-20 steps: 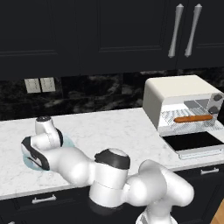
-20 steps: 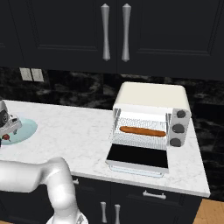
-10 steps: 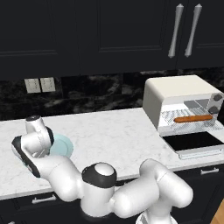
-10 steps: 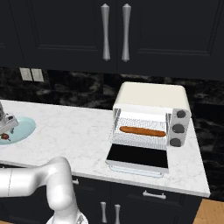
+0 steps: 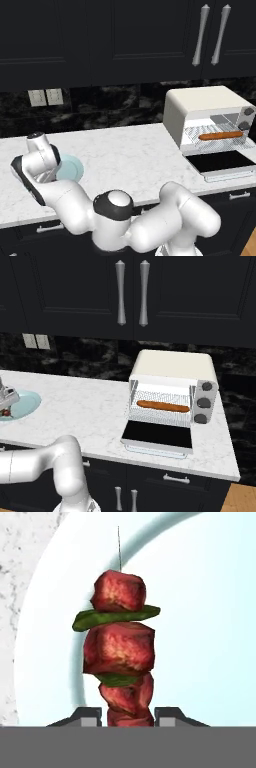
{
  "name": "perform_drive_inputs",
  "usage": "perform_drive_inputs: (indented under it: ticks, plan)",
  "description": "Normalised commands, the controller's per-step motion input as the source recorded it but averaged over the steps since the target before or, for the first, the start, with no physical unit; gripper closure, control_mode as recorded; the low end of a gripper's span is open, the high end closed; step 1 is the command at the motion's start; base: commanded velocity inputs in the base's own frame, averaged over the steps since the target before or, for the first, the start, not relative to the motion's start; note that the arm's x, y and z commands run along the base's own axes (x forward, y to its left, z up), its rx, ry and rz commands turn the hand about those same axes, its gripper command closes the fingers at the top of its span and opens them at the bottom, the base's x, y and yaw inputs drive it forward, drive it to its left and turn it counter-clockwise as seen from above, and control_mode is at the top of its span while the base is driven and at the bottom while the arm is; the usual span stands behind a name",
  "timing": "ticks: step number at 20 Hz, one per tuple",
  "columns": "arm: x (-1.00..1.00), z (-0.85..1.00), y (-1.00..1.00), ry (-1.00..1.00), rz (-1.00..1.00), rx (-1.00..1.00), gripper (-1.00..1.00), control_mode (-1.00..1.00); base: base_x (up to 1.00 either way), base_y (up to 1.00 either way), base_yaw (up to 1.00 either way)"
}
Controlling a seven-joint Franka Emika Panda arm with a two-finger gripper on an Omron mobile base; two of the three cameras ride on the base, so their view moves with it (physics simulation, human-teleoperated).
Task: Pick up the kebab skewer and baguette bread, and place them inside the toaster oven. Close the toaster oven door and start by setting the timer.
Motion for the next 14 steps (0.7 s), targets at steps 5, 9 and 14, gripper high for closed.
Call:
perform_drive_inputs:
  ticks: [5,9,14]
  plan:
    - [-0.16,0.28,-0.62,0.00,0.00,0.00,1.00,-1.00,0.00,0.00,0.00]
    - [-0.13,0.98,-0.96,-0.01,0.00,0.00,1.00,-1.00,0.00,0.00,0.00]
    - [-0.13,0.95,-1.00,-0.03,-0.06,0.00,1.00,-1.00,0.00,0.00,0.00]
